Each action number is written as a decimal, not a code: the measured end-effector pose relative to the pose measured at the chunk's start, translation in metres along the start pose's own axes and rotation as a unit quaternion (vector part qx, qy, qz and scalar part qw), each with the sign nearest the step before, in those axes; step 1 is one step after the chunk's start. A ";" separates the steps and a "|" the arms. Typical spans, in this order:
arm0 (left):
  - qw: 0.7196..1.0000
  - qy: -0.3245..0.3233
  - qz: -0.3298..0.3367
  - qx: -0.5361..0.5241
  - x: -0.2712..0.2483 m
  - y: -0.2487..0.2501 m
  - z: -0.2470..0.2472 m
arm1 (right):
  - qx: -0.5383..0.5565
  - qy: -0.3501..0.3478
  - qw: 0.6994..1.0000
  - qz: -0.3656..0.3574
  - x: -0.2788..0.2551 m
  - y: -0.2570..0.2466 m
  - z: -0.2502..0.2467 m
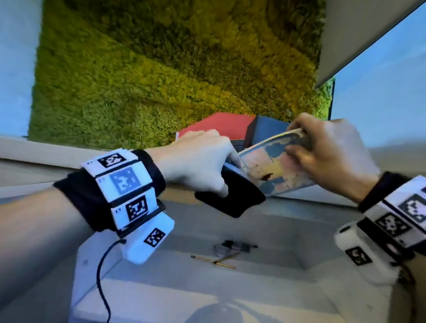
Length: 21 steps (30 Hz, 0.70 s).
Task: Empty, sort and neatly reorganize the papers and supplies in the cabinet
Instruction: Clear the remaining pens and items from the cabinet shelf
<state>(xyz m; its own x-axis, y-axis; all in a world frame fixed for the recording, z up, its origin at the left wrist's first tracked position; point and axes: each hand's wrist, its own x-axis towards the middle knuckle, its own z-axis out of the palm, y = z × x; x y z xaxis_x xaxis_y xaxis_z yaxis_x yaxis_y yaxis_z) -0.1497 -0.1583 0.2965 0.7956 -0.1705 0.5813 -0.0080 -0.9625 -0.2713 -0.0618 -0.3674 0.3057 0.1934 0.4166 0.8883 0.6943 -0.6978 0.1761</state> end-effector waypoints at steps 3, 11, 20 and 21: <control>0.996 0.065 -0.050 0.034 0.011 -0.030 -0.030 | 0.041 0.061 0.997 0.004 0.033 -0.004 0.001; 0.973 0.075 -0.129 0.175 0.040 -0.122 -0.032 | 0.029 0.055 0.998 -0.026 0.114 -0.051 0.073; 0.944 -0.036 -0.062 0.321 0.064 -0.181 0.063 | -0.073 -0.152 0.983 -0.069 0.157 -0.117 0.160; 0.941 -0.041 -0.047 0.333 0.064 -0.185 0.071 | -0.059 -0.186 0.980 -0.047 0.160 -0.119 0.166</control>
<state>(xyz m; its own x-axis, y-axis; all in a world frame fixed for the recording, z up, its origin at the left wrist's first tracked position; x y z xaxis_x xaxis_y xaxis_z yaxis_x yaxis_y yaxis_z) -0.0545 0.0234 0.3294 0.8179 -0.0474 0.5734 0.4246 -0.6227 -0.6572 0.0017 -0.1209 0.3567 0.3867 0.6504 0.6538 0.6405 -0.6995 0.3171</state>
